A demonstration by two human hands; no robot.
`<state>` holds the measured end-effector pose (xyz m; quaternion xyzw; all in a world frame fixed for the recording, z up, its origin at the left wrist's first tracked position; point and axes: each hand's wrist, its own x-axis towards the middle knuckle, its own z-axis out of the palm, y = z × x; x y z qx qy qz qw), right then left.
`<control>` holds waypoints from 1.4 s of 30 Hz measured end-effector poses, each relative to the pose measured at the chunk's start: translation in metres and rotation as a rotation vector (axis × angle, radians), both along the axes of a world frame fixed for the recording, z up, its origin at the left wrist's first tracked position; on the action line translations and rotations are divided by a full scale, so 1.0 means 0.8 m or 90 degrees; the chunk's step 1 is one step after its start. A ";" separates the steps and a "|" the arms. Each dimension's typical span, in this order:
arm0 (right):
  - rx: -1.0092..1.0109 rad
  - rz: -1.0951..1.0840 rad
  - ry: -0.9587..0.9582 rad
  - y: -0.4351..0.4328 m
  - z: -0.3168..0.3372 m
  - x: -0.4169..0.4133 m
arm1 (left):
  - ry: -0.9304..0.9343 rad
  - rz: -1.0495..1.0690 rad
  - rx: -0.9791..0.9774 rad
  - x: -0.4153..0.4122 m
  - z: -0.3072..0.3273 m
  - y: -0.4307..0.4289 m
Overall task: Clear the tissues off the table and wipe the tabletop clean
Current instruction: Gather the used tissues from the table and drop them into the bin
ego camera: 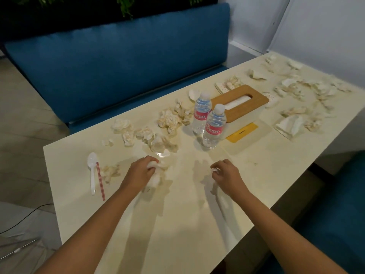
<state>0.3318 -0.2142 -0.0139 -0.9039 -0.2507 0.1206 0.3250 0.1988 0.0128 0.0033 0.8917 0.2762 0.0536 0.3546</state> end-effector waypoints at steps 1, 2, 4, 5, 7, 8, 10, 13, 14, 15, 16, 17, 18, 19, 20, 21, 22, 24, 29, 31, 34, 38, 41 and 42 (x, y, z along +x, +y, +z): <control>0.021 -0.019 -0.007 -0.010 0.005 0.002 | -0.013 -0.004 -0.020 0.007 0.005 -0.011; 0.039 -0.036 -0.015 -0.021 0.011 0.003 | -0.023 -0.013 -0.037 0.013 0.010 -0.024; 0.066 -0.065 -0.034 -0.046 0.022 0.007 | -0.041 -0.037 -0.066 0.029 0.016 -0.050; 0.077 -0.080 -0.042 -0.058 0.027 0.009 | -0.049 -0.045 -0.084 0.037 0.019 -0.064; 0.097 -0.125 -0.055 -0.087 0.036 0.013 | -0.060 -0.059 -0.125 0.053 0.022 -0.092; 0.107 -0.156 -0.059 -0.105 0.039 0.015 | -0.060 -0.072 -0.146 0.063 0.023 -0.108; 0.128 -0.219 -0.049 -0.140 0.041 0.018 | -0.058 -0.105 -0.188 0.081 0.025 -0.138; 0.151 -0.300 -0.051 -0.199 0.037 0.022 | -0.039 -0.165 -0.231 0.110 0.026 -0.190; 0.154 -0.328 -0.060 -0.222 0.036 0.022 | -0.027 -0.191 -0.238 0.122 0.026 -0.210; 0.153 -0.356 -0.070 -0.244 0.035 0.023 | -0.014 -0.214 -0.243 0.132 0.026 -0.228; 0.150 -0.381 -0.082 -0.265 0.034 0.023 | -0.001 -0.236 -0.245 0.142 0.027 -0.246; 0.147 -0.408 -0.094 -0.287 0.033 0.024 | 0.008 -0.262 -0.243 0.153 0.026 -0.264; 0.145 -0.441 -0.107 -0.315 0.033 0.025 | 0.018 -0.295 -0.236 0.165 0.025 -0.287; 0.142 -0.474 -0.120 -0.341 0.034 0.025 | 0.029 -0.326 -0.224 0.177 0.024 -0.310; 0.134 -0.503 -0.131 -0.363 0.034 0.025 | 0.040 -0.351 -0.207 0.186 0.026 -0.328; 0.123 -0.535 -0.144 -0.388 0.033 0.024 | 0.047 -0.375 -0.198 0.196 0.026 -0.348; 0.107 -0.571 -0.156 -0.415 0.032 0.022 | 0.054 -0.399 -0.197 0.206 0.027 -0.370; 0.077 -0.635 -0.176 -0.467 0.027 0.013 | 0.055 -0.448 -0.217 0.223 0.029 -0.414; 0.034 -0.777 -0.126 -0.564 -0.005 -0.029 | 0.075 -0.566 -0.275 0.249 0.031 -0.522; 0.017 -0.822 -0.075 -0.592 -0.027 -0.040 | 0.079 -0.599 -0.299 0.255 0.026 -0.562; -0.027 -0.858 0.074 -0.628 -0.055 -0.049 | 0.097 -0.641 -0.323 0.260 0.020 -0.617; -0.023 -0.897 0.161 -0.659 -0.074 -0.058 | 0.105 -0.668 -0.340 0.264 0.008 -0.690; 0.005 -0.943 0.112 -0.670 -0.071 -0.061 | 0.115 -0.683 -0.313 0.264 -0.006 -0.741; 0.021 -0.954 0.099 -0.672 -0.068 -0.062 | 0.120 -0.692 -0.299 0.263 -0.010 -0.755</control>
